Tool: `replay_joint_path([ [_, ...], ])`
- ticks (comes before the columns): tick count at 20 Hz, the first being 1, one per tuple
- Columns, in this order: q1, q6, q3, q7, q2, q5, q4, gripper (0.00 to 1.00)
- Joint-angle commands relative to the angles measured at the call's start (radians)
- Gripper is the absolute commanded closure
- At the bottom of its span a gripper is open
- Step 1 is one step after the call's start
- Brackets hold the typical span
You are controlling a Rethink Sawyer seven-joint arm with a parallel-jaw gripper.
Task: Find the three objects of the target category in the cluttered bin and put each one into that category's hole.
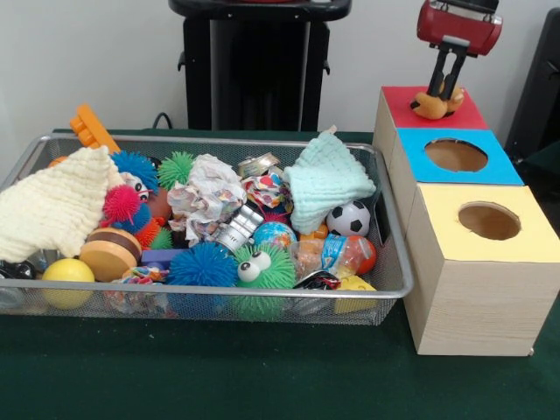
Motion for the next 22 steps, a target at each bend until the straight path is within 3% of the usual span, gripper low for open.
replay_joint_path([
  [1, -0.009, -0.022, 0.086, 0.267, 0.028, 0.054, 0.054, 1.00],
  [15, -0.029, -0.035, 0.105, 0.243, 0.017, 0.034, 0.068, 1.00],
  [16, -0.029, -0.035, 0.104, 0.245, 0.016, 0.035, 0.070, 0.00],
  [22, -0.027, -0.039, 0.101, 0.252, 0.017, 0.039, 0.070, 0.00],
])
